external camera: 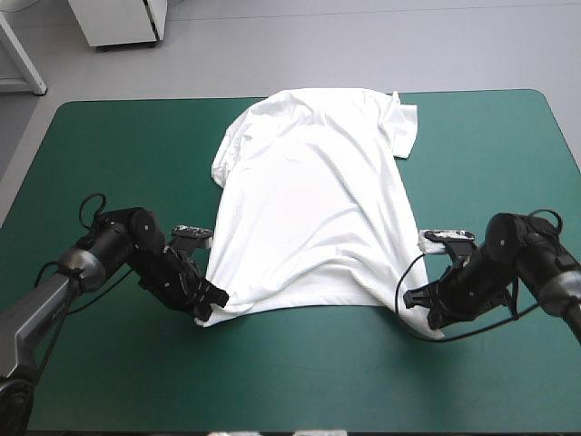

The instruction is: Fold the cloth

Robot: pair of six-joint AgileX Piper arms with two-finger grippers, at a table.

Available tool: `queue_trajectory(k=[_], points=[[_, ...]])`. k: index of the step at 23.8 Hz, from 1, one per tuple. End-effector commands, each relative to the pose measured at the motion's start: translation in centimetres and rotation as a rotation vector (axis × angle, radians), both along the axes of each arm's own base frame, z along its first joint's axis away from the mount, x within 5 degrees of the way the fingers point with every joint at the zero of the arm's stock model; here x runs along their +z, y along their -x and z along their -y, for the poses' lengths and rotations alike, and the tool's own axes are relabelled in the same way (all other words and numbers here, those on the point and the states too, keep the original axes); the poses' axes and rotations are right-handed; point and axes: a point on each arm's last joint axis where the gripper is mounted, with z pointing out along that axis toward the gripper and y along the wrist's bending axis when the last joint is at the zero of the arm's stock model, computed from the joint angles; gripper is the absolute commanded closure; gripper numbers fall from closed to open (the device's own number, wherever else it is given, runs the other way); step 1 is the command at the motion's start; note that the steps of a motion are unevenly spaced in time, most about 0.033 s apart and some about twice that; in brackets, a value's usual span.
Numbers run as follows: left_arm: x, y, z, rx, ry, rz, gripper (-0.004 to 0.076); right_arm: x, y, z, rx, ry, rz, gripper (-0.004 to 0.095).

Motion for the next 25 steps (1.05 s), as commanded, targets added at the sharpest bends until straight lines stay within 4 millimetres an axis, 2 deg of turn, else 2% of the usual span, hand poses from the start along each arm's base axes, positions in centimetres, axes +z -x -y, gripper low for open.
queue_trajectory(k=[1, 7, 12, 14, 15, 17, 18, 20, 21, 23, 25], points=[[1.5, 2.7, -0.3, -0.005, 0.038, -0.005, 0.0733, 1.2, 2.6, 0.1, 0.001, -0.054, 0.027, 0.0921], [0.7, 6.1, -1.2, 0.0, 0.036, -0.025, 0.0733, 1.1, 5.6, 0.5, -0.031, -0.074, 0.051, 0.0921], [0.7, 6.5, -1.4, 0.028, 0.036, -0.019, 0.0733, 1.5, 6.1, 0.3, -0.049, -0.109, 0.061, 0.0917], [0.7, 6.5, -1.3, 0.033, 0.038, -0.021, 0.0715, 1.5, 6.0, 0.1, -0.054, -0.13, 0.054, 0.0823], [0.7, 6.7, -1.4, 0.027, 0.037, -0.039, 0.0671, 1.6, 6.0, -0.1, -0.056, -0.148, 0.053, 0.0678], [1.0, 7.0, -1.4, 0.008, 0.032, -0.076, 0.0569, 1.8, 6.0, -0.3, -0.061, -0.173, 0.054, 0.0465], [1.4, 7.0, -1.4, -0.001, 0.033, -0.085, 0.051, 2.1, 5.9, -0.3, -0.071, -0.176, 0.058, 0.0402], [3.2, 6.2, -1.1, 0.017, 0.052, -0.016, 0.0395, 3.7, 5.3, -0.4, -0.082, -0.187, 0.113, 0.0403], [4.6, 5.7, -1.0, 0.029, 0.067, 0.033, 0.0353, 5.3, 4.8, -0.4, -0.079, -0.192, 0.173, 0.0428], [9.0, 4.3, -0.8, 0.03, 0.101, 0.196, 0.0342, 9.0, 4.1, -0.1, -0.065, -0.174, 0.315, 0.049], [11.5, 3.7, -0.8, 0.031, 0.107, 0.294, 0.0342, 11.7, 3.8, 0.2, -0.064, -0.142, 0.421, 0.0514]])
